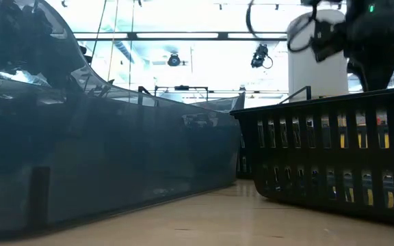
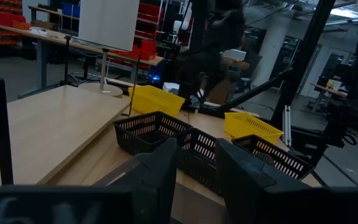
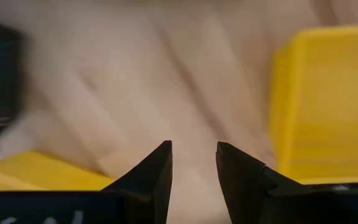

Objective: Stack baskets on shelf by color
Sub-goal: Stack the bottom yellow bin on top of the top yellow bin

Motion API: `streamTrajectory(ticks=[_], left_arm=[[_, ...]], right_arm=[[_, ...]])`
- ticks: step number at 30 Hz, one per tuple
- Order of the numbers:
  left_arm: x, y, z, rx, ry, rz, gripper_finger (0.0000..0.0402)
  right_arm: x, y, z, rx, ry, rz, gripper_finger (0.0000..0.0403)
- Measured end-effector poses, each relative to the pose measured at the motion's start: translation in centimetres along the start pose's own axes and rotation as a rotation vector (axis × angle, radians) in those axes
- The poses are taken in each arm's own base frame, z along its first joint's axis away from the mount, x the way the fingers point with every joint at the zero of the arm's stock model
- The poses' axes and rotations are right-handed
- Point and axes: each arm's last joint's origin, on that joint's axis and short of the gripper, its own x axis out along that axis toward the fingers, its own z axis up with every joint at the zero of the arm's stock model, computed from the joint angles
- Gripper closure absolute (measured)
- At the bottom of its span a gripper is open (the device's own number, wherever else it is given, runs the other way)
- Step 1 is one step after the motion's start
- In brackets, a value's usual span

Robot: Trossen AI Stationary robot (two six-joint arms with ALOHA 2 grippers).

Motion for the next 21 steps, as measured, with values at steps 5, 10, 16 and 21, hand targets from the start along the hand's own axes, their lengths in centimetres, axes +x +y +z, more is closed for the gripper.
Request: streamTrajectory(ticks=[5,10,16,21], left_arm=[[0.0,0.0,0.0,0.000,-0.001,0.000,0.0285],[0.0,0.0,0.0,0.000,-0.001,0.000,0.0285],[0.0,0.0,0.0,0.000,0.000,0.000,0.0285],[0.0,0.0,0.0,0.000,-0.001,0.000,0.0285]], right_arm=[[-0.6,3.0,-0.6,-0.035,-0.002,0.013,0.0274],[0.6,5.7,-1.7,-0.090,0.098,0.012,0.0274],[1.8,8.1,-2.6,-0.068,0.215,0.029,0.0274],[1.9,10.8,-2.5,-0.039,0.230,0.107,0.0274]])
